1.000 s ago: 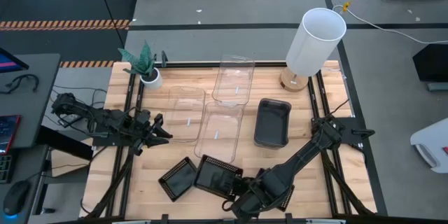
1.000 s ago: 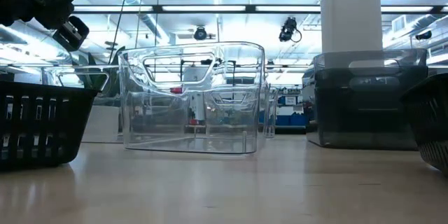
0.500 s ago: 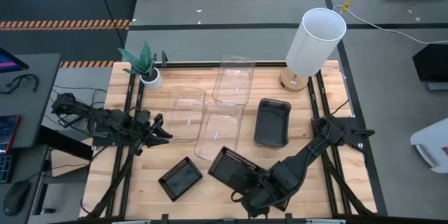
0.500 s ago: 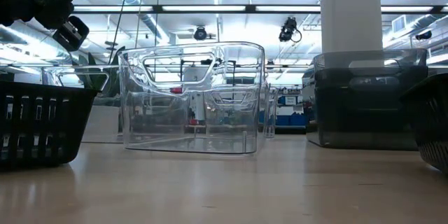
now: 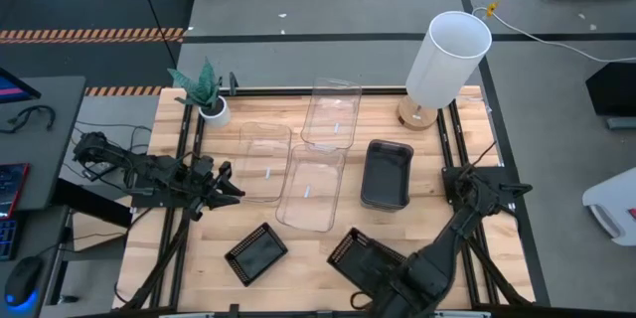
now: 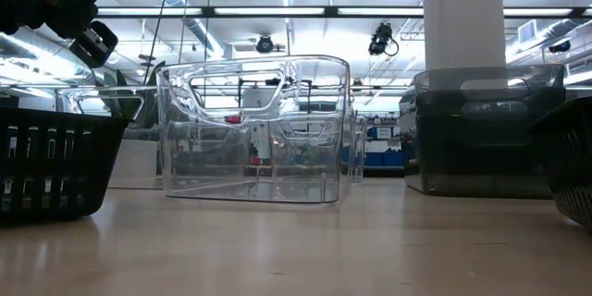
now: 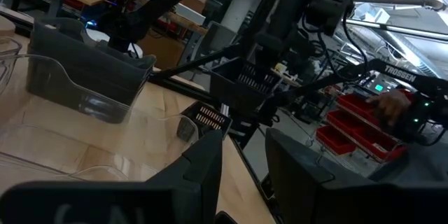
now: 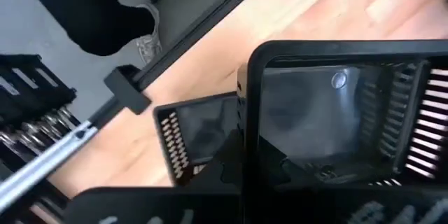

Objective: Stack baskets by color
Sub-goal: Stack the middle black bin on top of the right black bin

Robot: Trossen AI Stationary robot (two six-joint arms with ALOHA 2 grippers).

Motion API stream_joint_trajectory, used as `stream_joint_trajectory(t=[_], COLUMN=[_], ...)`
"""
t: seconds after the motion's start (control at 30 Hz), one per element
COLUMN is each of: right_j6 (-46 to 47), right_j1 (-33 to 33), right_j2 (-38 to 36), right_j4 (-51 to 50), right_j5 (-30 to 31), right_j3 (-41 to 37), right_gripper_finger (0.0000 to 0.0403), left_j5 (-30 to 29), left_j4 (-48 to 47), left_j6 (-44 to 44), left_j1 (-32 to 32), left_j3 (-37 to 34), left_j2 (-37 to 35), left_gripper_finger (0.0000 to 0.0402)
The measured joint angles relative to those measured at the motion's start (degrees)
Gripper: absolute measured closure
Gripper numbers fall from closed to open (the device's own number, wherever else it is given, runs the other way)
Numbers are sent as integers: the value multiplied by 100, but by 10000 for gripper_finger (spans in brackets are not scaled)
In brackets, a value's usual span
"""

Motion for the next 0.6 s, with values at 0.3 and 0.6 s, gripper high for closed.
stream_joint_trajectory(t=[0.3,0.6], right_j6=[929,533], right_j1=[344,352], right_j2=[0,2], right_j4=[5,11], right_j5=[-887,-1183], right_j3=[-630,-1372], right_gripper_finger=[401,402], left_j5=[-2,-1], left_j4=[-1,-1], left_j6=[-2,0], left_j1=[1,1], left_j3=[0,0], left_j2=[0,0], left_gripper_finger=[285,285])
